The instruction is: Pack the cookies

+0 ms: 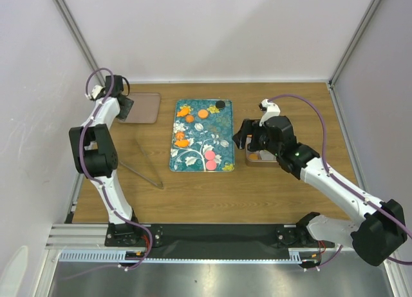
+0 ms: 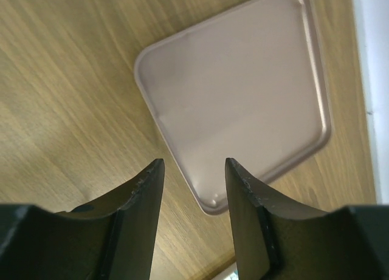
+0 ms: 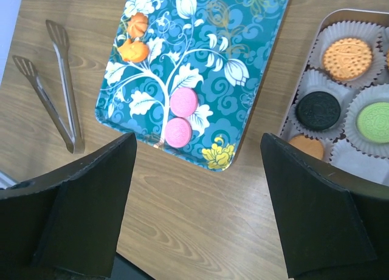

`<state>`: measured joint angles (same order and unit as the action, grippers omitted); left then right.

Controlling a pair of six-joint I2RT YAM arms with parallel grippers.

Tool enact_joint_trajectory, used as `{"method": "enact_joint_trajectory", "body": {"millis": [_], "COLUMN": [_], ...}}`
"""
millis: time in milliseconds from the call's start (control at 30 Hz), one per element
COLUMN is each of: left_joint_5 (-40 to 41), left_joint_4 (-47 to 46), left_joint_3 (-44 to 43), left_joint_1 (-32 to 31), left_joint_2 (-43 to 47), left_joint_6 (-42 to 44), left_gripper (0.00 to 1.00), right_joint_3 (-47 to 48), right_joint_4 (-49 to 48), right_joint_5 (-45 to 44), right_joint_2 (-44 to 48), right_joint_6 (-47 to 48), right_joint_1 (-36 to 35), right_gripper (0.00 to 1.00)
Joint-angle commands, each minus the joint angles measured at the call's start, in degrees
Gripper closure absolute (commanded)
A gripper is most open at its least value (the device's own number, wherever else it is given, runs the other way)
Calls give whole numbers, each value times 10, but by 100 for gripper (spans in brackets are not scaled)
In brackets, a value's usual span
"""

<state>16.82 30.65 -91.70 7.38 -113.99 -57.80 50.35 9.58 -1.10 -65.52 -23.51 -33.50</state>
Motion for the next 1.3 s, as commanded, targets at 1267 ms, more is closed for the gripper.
{"method": "enact_joint_trajectory", "body": {"millis": [1267], "left_joint_5": [93], "left_joint_4": [106], "left_joint_3": [-172], "left_joint_1": [11], "left_joint_2": [-186], "left_joint_6": [-1], "left_gripper": [63], "right_joint_3": [-3], "right_joint_4": [-12], "right_joint_5": [81], "right_joint_2": [-17], "right_joint_6": [-14], "right_joint_1": [51], "right_gripper": [12]}}
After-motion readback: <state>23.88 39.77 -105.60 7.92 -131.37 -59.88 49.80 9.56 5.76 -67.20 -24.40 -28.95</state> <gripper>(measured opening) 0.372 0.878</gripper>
